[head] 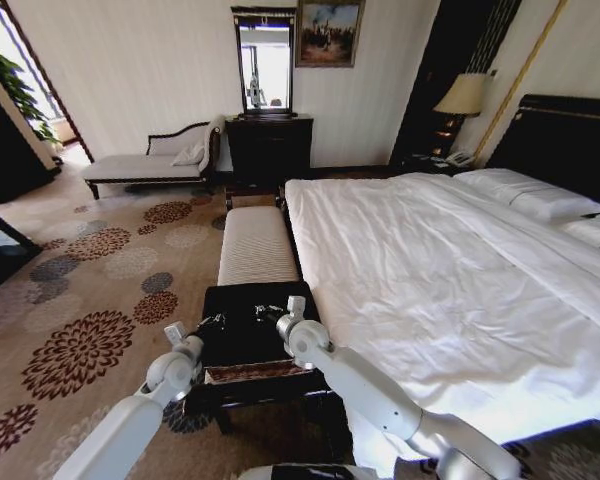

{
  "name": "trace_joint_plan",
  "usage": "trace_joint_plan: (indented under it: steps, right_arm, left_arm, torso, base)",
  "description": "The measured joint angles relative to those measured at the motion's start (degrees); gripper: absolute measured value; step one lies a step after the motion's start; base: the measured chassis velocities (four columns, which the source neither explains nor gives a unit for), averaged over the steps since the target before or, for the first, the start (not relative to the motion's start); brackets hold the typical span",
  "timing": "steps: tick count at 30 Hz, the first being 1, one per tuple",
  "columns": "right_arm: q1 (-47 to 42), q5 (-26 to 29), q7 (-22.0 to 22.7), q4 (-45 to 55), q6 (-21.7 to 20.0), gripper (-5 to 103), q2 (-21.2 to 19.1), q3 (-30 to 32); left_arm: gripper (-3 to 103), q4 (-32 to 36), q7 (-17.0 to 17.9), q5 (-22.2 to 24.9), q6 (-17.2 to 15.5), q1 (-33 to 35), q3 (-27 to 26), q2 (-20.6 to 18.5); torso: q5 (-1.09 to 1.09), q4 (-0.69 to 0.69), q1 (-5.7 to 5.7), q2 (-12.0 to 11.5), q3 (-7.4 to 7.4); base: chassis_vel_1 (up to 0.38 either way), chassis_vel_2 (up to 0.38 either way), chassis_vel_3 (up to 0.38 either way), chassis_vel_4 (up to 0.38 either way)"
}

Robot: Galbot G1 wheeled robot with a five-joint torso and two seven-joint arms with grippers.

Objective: Fold the clothes on the bed and place them into the basket.

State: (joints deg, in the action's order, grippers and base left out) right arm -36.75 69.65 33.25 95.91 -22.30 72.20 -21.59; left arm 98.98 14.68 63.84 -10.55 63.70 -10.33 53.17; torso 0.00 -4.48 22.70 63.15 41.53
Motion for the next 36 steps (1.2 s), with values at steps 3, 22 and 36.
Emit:
trace_joint_plan:
  steps: [3,22,36]
  right_arm:
    - [0.80,1.33,1.15,-0.62,-0.92,8,-0.06,-0.61]
    - [4.67,5.34,6.19,-4.85,-6.18,8,1.53,-5.89]
    - [6.36,2.91,5.07,-10.06,-6.95,8,1.09,-6.46]
  left_arm:
    - [10,-1.51,0.51,0.08,-0.26,-2.00,2.20,-0.31]
    - [10,-9.47,3.02,1.60,-1.53,-13.01,13.07,0.31]
    - [10,-11.92,3.64,1.72,-1.58,-15.34,14.82,1.86]
  torso:
    - [0.00,0.01,0.00,0.00,0.00]
    - [0.00,0.01,-0.01,0.00,0.00]
    - [0.01,0.01,0.00,0.00,0.00]
  base:
    - [0.000,0.000,0.000,0.000]
    - [0.000,0.000,0.000,0.000]
    - [0.000,0.000,0.000,0.000]
